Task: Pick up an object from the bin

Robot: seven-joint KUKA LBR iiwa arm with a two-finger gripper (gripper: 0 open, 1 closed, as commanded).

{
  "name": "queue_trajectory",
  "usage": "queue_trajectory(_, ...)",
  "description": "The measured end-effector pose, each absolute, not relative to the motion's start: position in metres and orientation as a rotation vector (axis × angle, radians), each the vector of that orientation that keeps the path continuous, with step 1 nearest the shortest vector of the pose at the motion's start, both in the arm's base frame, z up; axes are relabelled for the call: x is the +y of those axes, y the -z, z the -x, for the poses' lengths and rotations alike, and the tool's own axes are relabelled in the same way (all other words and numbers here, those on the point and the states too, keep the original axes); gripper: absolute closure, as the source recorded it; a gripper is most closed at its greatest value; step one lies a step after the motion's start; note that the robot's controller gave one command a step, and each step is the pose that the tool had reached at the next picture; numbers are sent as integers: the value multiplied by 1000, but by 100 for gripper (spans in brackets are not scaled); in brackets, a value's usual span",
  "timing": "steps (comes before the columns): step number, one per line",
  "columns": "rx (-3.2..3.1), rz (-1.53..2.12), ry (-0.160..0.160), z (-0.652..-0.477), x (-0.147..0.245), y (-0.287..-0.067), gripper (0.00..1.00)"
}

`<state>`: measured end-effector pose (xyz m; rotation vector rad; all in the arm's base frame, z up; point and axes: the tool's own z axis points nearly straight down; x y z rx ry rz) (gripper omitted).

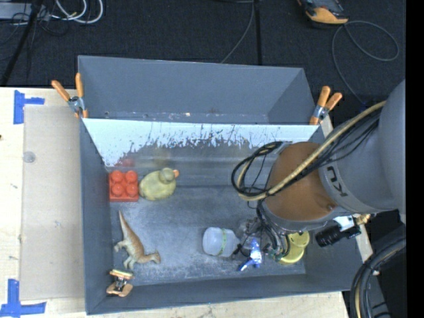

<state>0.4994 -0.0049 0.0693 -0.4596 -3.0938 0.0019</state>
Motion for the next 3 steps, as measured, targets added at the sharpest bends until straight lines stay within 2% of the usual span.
queue_trajectory(2,-3091,459,-2,-498,-5,-73,100)
queue_trajectory(3,-3093,459,-1,-499,-5,-84,100)
